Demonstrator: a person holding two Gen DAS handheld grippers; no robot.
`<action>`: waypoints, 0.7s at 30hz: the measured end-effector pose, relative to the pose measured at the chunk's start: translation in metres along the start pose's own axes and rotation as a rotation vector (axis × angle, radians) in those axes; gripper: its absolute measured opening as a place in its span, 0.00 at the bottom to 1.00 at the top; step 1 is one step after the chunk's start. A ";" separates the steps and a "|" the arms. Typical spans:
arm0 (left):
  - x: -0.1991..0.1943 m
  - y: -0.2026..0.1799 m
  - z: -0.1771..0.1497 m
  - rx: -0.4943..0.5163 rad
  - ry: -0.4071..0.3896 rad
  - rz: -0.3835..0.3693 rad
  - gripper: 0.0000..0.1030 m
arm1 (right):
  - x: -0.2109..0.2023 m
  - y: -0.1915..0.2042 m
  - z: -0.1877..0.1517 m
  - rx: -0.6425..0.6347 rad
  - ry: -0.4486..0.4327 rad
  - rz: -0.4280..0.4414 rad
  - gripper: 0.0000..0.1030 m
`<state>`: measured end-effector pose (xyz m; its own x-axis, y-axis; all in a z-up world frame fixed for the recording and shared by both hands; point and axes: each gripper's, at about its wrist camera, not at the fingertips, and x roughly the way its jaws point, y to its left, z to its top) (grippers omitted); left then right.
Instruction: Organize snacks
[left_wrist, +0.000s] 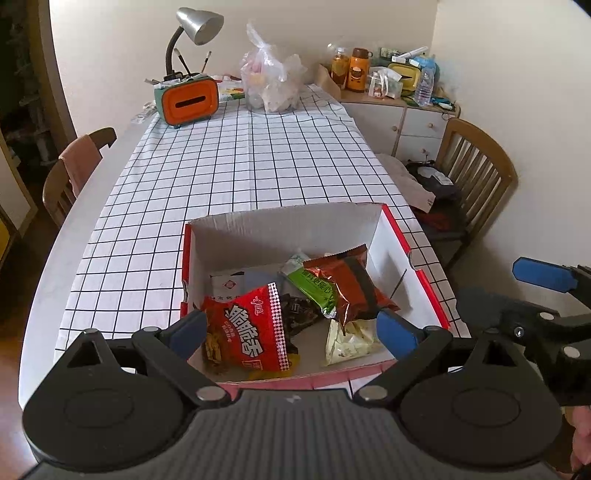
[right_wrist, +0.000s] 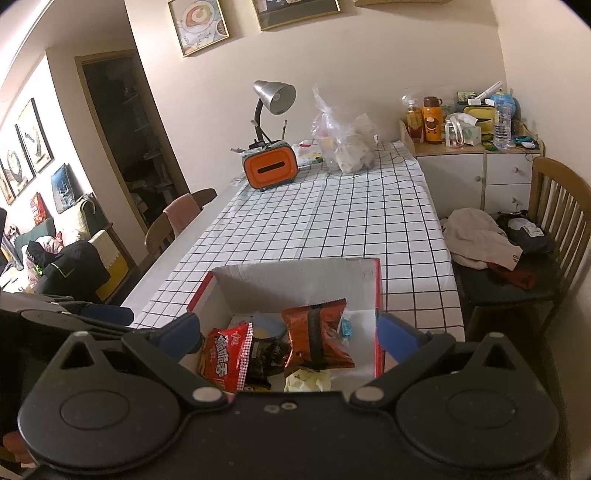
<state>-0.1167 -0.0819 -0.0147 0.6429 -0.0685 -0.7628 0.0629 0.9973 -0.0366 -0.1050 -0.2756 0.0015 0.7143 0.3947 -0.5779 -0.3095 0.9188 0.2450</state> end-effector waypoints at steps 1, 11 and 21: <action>0.001 0.000 0.000 0.001 0.002 -0.003 0.96 | 0.000 0.000 0.000 0.001 0.001 -0.002 1.00; 0.009 0.000 0.003 0.010 0.021 -0.027 0.96 | 0.003 -0.002 0.000 0.017 0.009 -0.028 1.00; 0.020 0.011 0.012 0.025 0.022 -0.053 0.96 | 0.014 0.002 0.005 0.029 0.009 -0.059 1.00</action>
